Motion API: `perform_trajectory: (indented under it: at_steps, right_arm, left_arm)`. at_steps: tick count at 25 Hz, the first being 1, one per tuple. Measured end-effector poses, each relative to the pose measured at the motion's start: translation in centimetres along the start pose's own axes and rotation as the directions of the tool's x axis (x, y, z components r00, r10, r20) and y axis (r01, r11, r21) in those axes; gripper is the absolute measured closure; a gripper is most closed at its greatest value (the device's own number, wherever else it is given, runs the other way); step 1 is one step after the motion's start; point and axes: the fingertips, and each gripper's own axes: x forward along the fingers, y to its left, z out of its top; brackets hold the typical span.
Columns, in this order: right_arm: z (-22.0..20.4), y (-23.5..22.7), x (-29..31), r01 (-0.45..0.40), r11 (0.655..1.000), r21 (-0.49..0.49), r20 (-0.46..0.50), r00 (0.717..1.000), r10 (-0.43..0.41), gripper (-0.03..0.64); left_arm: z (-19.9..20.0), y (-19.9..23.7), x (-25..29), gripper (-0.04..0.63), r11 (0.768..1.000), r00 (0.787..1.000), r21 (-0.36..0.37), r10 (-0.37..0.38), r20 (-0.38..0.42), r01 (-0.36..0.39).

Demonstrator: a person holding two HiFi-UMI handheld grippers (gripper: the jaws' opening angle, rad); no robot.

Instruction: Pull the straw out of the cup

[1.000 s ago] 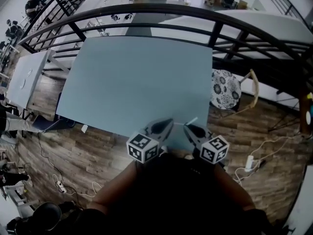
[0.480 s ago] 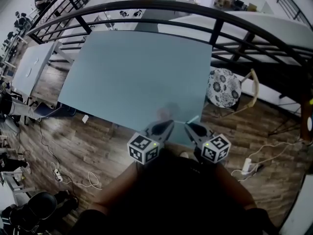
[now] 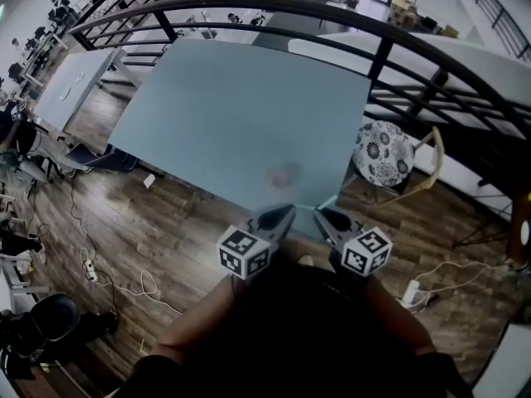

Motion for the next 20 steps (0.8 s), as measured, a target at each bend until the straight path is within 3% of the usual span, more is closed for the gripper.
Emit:
perform_trajectory:
  at_steps: [10, 20]
  right_arm:
    - [-1.9, 3.0, -1.3, -0.046, 0.999, -0.024, -0.005, 0.999, 0.046, 0.574]
    - [-2.1, 6.8, 0.6, 0.033, 0.999, -0.027, 0.033, 0.999, -0.032, 0.577]
  left_arm:
    - [-3.2, -2.0, -2.6, 0.584, 0.999, 0.999, -0.009, 0.039, -0.009, -0.039]
    - [-2.8, -0.2, -6.3, 0.584, 0.999, 0.999, 0.018, -0.034, -0.017, 0.034]
